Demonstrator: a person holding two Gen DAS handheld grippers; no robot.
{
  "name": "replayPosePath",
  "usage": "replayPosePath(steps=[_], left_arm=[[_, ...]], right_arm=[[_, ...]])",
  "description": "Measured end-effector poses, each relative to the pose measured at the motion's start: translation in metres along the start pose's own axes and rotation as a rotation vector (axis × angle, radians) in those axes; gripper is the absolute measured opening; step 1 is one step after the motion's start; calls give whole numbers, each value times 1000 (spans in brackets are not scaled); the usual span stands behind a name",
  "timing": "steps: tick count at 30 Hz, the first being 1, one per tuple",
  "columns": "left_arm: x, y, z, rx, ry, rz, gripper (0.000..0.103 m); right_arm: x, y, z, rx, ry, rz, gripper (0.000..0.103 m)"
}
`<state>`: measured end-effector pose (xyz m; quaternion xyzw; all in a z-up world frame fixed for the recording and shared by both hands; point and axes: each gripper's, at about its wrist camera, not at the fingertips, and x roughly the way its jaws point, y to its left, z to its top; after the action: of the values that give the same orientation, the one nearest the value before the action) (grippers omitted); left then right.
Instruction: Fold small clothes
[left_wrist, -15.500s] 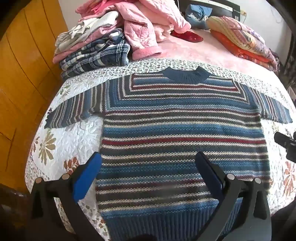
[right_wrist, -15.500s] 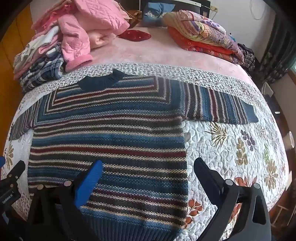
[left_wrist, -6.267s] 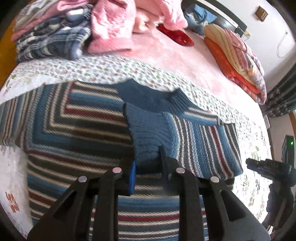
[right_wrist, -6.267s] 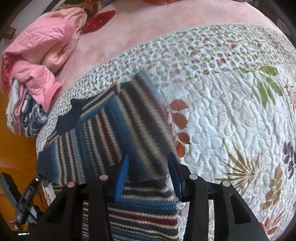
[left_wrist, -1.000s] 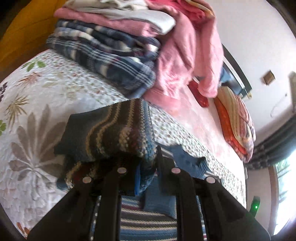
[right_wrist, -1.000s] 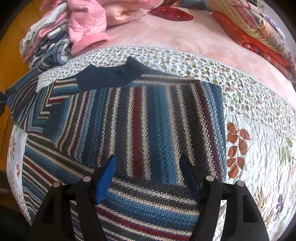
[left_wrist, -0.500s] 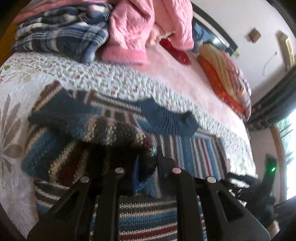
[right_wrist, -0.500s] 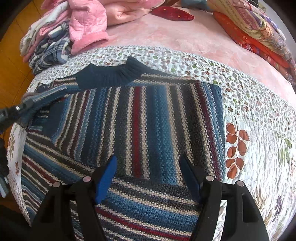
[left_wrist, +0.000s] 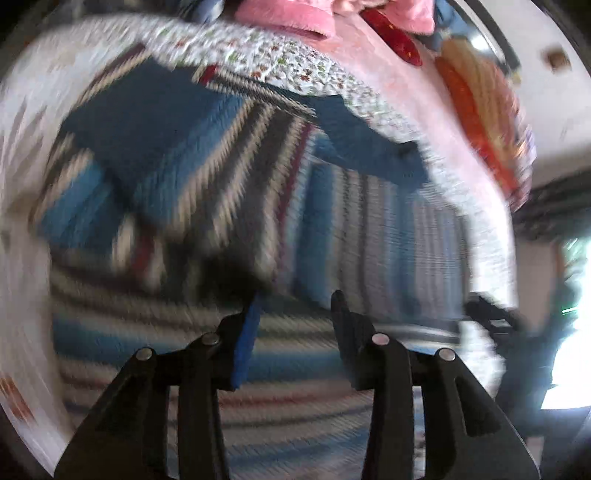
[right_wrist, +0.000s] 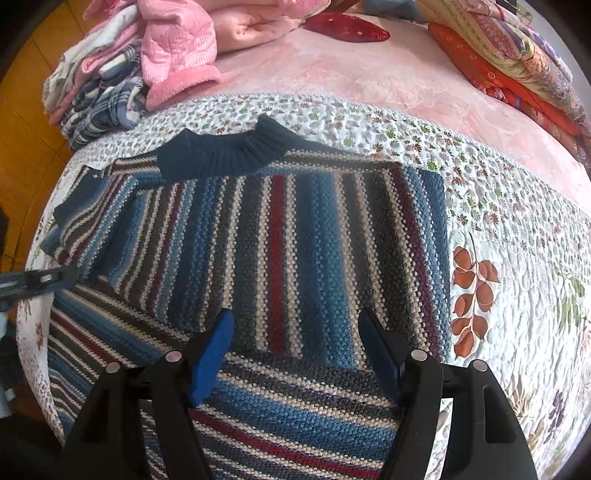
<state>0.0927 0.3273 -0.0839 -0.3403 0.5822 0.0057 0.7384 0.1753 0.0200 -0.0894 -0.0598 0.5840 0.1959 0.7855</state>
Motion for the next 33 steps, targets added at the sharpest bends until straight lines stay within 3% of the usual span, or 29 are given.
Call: replayPosePath(steps=[2, 5, 7, 11, 14, 16, 20, 22, 25, 29, 33], left_arm=[[-21, -3, -11, -46, 15, -74, 41], [-48, -5, -19, -16, -33, -55, 43], [-63, 2, -15, 24, -90, 12, 46], [-80, 37, 14, 70, -223, 271, 46], [-71, 62, 34, 89, -247, 372, 46], [-65, 81, 42, 68, -234, 381, 46], [-30, 105, 42, 79, -94, 466, 46], [-19, 110, 42, 73, -48, 472, 47], [-25, 119, 46, 23, -42, 436, 48], [-62, 127, 58, -61, -116, 339, 50], [-95, 128, 63, -56, -235, 425, 56]], right_arm=[[0, 0, -1, 11, 6, 14, 70], [-4, 1, -2, 30, 13, 44, 70], [-9, 6, -3, 30, 9, 65, 70], [-17, 24, -5, 14, 4, 116, 70], [-19, 41, -4, 4, 10, 154, 70], [-18, 54, -3, -5, 15, 163, 70], [-12, 85, 6, 19, 37, 243, 71], [-7, 103, 16, 38, 36, 278, 71], [10, 136, 36, 54, 67, 298, 71], [33, 171, 54, 70, 113, 330, 70], [61, 193, 64, 121, 166, 342, 70]])
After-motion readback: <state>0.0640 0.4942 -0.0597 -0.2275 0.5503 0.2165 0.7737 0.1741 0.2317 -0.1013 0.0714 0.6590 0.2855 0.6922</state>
